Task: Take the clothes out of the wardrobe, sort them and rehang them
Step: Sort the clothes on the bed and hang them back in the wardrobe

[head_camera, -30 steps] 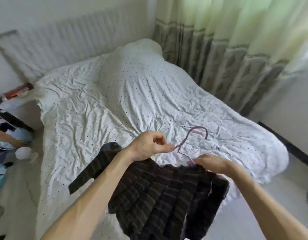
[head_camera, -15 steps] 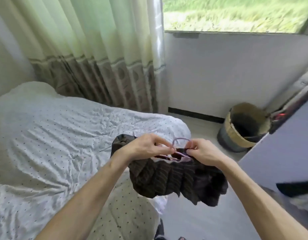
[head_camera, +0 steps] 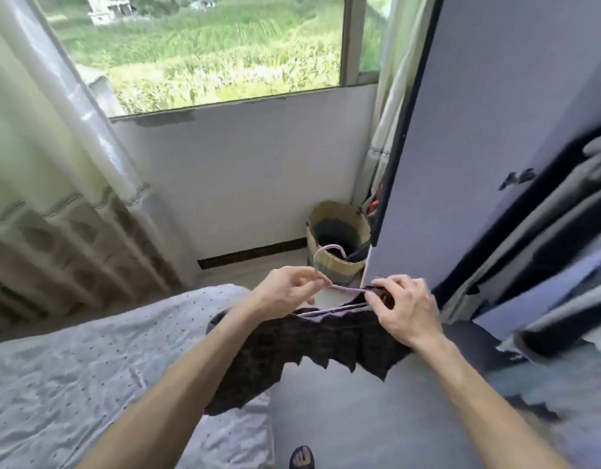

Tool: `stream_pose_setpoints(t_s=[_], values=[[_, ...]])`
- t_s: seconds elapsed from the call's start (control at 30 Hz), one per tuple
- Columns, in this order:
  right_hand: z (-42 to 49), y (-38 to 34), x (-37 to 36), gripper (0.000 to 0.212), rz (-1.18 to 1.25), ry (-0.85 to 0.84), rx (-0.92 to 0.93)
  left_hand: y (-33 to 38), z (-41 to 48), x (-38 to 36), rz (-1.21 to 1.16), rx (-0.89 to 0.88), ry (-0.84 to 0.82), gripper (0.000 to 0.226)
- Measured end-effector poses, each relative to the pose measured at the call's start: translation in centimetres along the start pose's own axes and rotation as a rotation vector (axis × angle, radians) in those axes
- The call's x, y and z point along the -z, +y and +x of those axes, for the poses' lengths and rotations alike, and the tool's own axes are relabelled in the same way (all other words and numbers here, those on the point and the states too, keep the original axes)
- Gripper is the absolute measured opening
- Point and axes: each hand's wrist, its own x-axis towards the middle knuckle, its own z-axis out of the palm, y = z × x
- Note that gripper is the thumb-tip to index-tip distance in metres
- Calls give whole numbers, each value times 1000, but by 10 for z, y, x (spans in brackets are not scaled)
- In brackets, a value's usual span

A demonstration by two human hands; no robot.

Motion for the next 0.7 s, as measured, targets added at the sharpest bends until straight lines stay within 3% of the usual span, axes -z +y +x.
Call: stream_pose_setpoints(t_s=[0.17, 0.27, 0.37, 0.5, 0.6, 0.7], values=[[-5, 27, -4, 61, 219, -67, -284, 39, 55, -23, -363, 52, -177, 21], [-24, 32, 7, 52, 329, -75, -388, 59, 81, -35, -542, 140, -329, 18], [-50, 28, 21, 38, 421, -140, -445, 77, 103, -56, -478, 165, -451, 17], [-82, 21, 32, 49, 523, -303, -515, 96, 112, -99, -627, 276, -618, 22], [-101, 23, 31, 52, 555, -419, -599, 108, 113, -136, -715, 358, -616, 19], [-113, 37, 32, 37, 482, -337, -659, 124, 115, -164, -766, 402, -578, 26]])
